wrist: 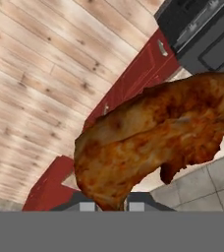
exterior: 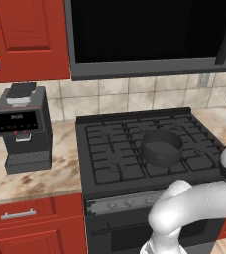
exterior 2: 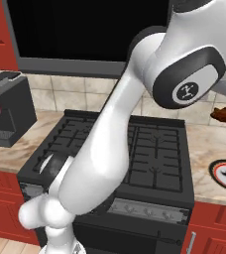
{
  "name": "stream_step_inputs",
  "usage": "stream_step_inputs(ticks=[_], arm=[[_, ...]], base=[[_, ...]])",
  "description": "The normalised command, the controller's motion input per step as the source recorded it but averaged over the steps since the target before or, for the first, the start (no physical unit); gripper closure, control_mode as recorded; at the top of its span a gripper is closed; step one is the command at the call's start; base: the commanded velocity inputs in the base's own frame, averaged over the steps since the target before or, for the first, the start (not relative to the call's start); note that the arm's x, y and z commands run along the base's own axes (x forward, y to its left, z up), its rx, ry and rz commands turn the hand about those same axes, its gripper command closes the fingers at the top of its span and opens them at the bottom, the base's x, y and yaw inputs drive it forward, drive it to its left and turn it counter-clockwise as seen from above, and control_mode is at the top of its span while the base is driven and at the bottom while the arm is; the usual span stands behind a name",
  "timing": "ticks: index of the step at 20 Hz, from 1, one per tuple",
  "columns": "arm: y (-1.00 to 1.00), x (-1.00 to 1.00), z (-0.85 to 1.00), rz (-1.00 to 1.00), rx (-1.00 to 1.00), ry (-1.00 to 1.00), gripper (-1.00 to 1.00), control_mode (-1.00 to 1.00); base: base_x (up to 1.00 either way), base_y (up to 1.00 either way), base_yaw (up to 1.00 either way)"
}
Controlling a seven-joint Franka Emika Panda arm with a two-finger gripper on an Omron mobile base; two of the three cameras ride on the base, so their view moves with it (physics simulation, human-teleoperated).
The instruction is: Retrieve the frozen meat and place it in the pot on a burner. Then turn the burner on.
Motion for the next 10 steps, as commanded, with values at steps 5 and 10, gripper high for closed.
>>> stream_step_inputs(ticks=[5, 10], arm=[[1.0, 0.02, -0.5, 0.07, -0.31, 0.0, 1.0, -1.0], [1.0, 0.01, -0.97, 0.04, -0.48, 0.16, 1.0, -1.0]], base=[[0.0, 0.0, 0.0], [0.0, 0.0, 0.0]])
